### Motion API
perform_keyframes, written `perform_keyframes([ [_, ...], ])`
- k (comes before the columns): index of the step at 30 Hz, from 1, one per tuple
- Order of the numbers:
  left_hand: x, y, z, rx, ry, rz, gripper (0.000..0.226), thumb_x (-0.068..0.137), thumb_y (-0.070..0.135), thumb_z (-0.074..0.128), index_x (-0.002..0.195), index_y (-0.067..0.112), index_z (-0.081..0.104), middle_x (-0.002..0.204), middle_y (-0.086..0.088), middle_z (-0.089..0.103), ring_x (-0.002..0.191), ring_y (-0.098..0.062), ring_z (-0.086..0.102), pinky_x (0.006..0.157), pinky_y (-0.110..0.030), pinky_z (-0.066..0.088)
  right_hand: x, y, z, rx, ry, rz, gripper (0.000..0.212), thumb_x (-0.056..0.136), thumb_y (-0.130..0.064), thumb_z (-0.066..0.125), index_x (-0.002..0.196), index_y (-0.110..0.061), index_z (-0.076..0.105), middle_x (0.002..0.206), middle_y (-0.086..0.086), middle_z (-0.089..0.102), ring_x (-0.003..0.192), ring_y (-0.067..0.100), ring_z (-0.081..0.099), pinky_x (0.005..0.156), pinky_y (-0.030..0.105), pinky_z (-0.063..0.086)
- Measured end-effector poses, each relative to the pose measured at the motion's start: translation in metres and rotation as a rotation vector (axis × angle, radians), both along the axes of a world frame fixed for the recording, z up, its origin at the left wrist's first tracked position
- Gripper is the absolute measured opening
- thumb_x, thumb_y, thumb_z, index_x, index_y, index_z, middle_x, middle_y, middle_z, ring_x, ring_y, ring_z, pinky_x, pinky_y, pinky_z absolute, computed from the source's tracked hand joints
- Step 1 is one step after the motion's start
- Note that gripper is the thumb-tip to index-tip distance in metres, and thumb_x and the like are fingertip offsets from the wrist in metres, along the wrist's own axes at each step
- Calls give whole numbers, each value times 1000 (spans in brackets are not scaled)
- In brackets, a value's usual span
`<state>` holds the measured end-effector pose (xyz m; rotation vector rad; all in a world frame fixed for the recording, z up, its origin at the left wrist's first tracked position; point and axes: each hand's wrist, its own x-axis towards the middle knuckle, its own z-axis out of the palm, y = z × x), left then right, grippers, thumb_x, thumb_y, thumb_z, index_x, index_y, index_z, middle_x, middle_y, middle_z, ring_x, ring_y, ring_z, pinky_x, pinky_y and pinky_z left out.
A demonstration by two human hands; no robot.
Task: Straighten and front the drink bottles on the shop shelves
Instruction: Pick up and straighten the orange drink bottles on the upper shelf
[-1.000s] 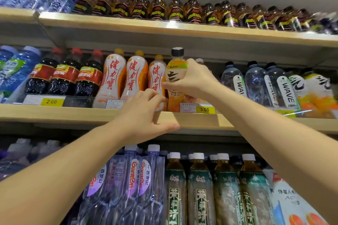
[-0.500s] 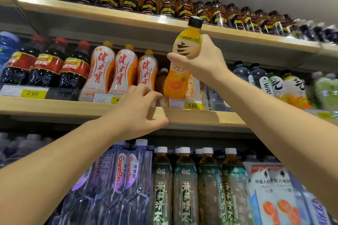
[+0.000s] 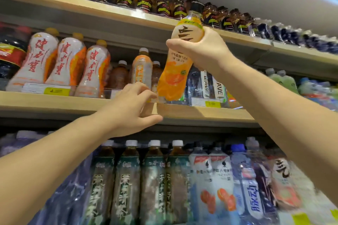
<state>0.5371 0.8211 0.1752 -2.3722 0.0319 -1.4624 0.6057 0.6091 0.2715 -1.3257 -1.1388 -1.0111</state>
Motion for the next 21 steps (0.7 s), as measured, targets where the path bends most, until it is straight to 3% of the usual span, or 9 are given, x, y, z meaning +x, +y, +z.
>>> perform_keyframes([
  [5,43,-46,1,15,-31,28,74,82,75,47,140,29,49,140,4,43,130,-19,37,108,-40,38,44,-55,-1,-46,52,56,49,72,-59,84,106,-26,72,89,-8,75,65,2,66,47,16,45],
  [9,75,-82,2,15,-27,98,85,74,86,29,140,34,49,139,5,43,131,-20,37,107,-42,38,80,-99,-2,-49,63,43,46,71,-60,83,101,-26,75,74,-12,69,45,-4,57,41,14,40],
  [15,105,-114,6,-8,-10,76,88,69,88,26,137,37,51,140,5,42,133,-19,35,108,-43,35,130,-155,-4,-48,87,-10,48,67,-66,80,93,-27,72,78,-8,71,59,8,62,47,23,47],
  [17,116,-125,5,7,-16,86,82,74,85,31,138,36,50,140,6,42,133,-18,35,108,-42,35,142,-167,-4,-43,97,-7,48,68,-66,80,94,-27,71,77,-6,68,55,7,58,45,21,43],
  [19,127,-135,4,40,-24,93,74,80,80,38,139,36,49,141,6,42,132,-18,34,108,-42,34,152,-178,-3,-19,120,-25,53,67,-67,80,100,-26,70,81,-7,68,57,5,59,43,18,42],
  [21,136,-142,4,58,-12,97,72,82,78,38,140,37,47,141,6,41,132,-18,33,108,-42,32,161,-187,-4,-13,138,-54,71,64,-71,78,113,-22,68,87,-4,67,64,11,58,47,22,43],
])
